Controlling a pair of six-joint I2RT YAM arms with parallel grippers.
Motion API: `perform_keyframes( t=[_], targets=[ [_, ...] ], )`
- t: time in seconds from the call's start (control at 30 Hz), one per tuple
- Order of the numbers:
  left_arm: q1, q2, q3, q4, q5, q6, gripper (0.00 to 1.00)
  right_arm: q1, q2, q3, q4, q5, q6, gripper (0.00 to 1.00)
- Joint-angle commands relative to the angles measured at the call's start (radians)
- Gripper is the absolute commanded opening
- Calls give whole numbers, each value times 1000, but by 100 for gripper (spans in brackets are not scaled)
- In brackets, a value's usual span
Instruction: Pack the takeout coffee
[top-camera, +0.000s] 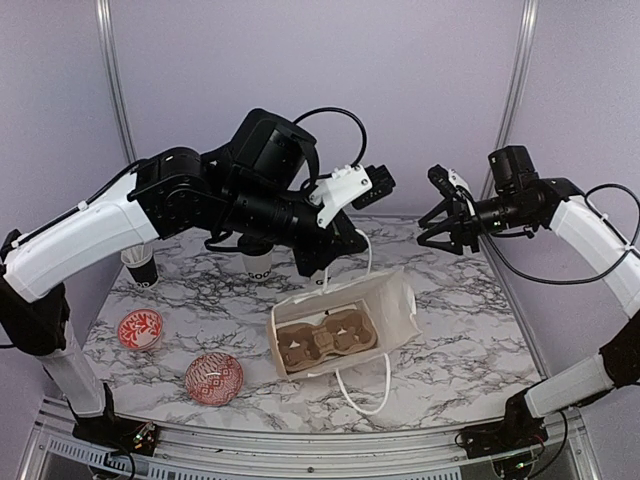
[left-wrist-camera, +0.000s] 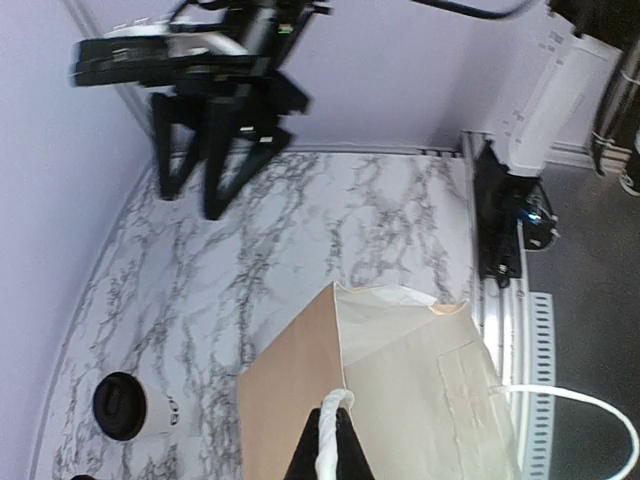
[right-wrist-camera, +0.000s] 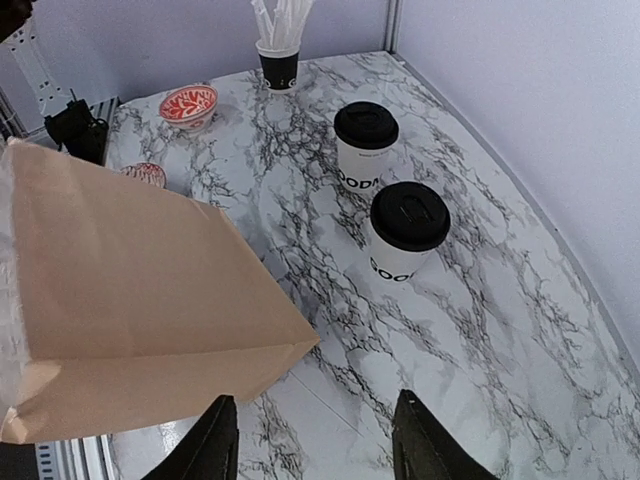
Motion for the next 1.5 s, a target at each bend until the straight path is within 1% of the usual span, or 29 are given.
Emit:
perform_keyframes(
  t=[0.0,0.07,0.2,0.3,0.43,0.5,0.57,0.63,0.7,0.83,0.93,0.97,1.03,1.07,1.17,1.3,1.47],
  targets=[
    [133,46,64,-8,-43,40,0,17,-43,60,-142,-177,-166,53],
    [174,68,72,-8,-18,37,0,70,-80,70,-209,-171,-269,57],
    [228,92,80,-5,7,10,0,214,-183,20,-206,-98,-362,78],
    [250,99,85,1,8,-9,0,301,-158,52,-231,-61,-365,80],
    [271,106,93,10,17,-28,0,417,-92,109,-207,50,-342,81],
    [278,111,98,12,25,-36,0,474,-51,141,-166,109,-283,80],
    [285,114,100,13,31,-45,0,506,-6,182,-119,154,-228,79],
    [291,114,98,13,33,-54,0,518,28,210,-64,173,-180,76],
    [293,118,98,12,38,-61,0,538,59,233,-49,164,-177,73],
    [295,121,100,13,39,-73,0,605,128,287,-76,164,-158,58],
    [295,118,101,12,44,-77,0,631,163,319,-89,172,-134,36],
    [295,116,100,12,45,-77,0,633,169,323,-80,184,-115,26],
    [295,114,103,13,41,-79,0,633,175,351,-71,230,-78,4],
    [295,117,113,11,37,-79,0,631,177,375,-75,261,-72,0],
    [295,123,213,-2,22,-97,0,621,173,470,-94,321,-79,0],
    [295,124,340,-3,12,-117,0,614,176,561,-96,326,-86,0],
    [295,122,353,-3,-4,-115,0,614,195,616,-111,300,-84,0]
  ],
)
